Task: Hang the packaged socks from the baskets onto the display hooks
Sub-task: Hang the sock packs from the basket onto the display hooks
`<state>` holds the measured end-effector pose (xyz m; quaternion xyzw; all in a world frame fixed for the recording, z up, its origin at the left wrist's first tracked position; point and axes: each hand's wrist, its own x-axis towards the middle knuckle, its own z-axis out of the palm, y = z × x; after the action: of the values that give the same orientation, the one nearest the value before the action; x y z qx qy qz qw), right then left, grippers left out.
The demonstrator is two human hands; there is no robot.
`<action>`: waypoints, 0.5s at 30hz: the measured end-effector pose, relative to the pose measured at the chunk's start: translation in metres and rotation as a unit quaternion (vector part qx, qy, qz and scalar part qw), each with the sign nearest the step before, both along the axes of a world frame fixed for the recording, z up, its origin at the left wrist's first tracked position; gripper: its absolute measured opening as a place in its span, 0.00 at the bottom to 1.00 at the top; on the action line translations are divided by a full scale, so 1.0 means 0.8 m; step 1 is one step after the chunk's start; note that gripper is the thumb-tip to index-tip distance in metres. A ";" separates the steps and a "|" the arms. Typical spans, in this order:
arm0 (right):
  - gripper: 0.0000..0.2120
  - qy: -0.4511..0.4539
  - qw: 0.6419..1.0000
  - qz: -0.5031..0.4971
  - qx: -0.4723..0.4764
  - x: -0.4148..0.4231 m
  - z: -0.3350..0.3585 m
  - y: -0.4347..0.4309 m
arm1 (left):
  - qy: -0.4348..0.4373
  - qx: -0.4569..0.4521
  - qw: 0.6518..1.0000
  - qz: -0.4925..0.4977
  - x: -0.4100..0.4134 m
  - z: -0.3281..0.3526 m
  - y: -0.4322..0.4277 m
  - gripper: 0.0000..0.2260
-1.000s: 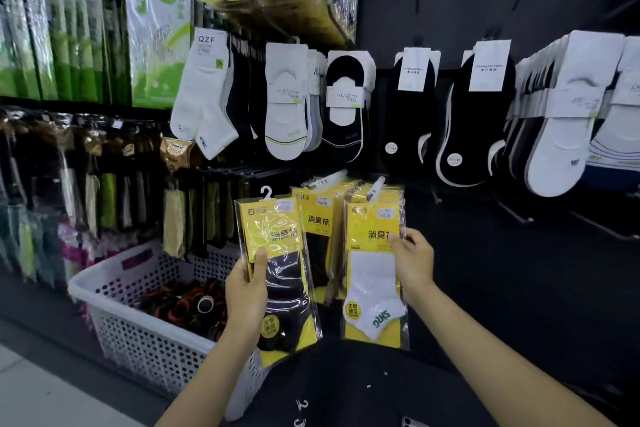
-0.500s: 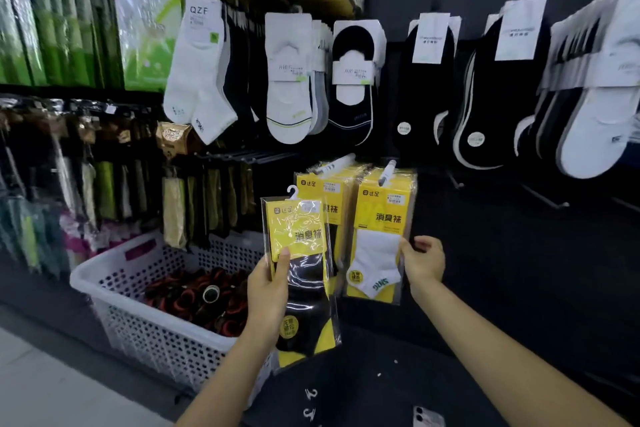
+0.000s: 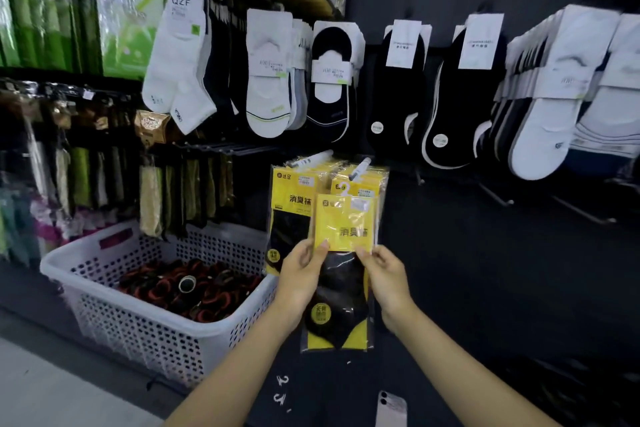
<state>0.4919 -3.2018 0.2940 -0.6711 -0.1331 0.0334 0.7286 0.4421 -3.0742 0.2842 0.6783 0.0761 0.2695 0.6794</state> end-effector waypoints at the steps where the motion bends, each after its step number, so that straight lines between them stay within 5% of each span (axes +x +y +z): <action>1: 0.07 -0.004 1.000 -0.021 0.013 0.003 0.003 -0.004 | 0.008 0.002 1.000 -0.005 0.001 0.001 -0.001 0.09; 10: 0.04 -0.005 0.996 -0.086 -0.022 0.041 0.029 0.005 | 0.033 -0.001 0.999 -0.011 0.008 0.004 -0.005 0.20; 15: 0.14 0.040 0.993 -0.109 -0.030 0.059 0.021 0.019 | 0.045 0.022 0.999 -0.007 0.022 0.000 0.001 0.20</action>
<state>0.5391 -3.1868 0.3105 -0.7016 -0.0289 -0.0157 0.7118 0.4600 -3.0735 0.2845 0.7047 0.0961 0.2357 0.6622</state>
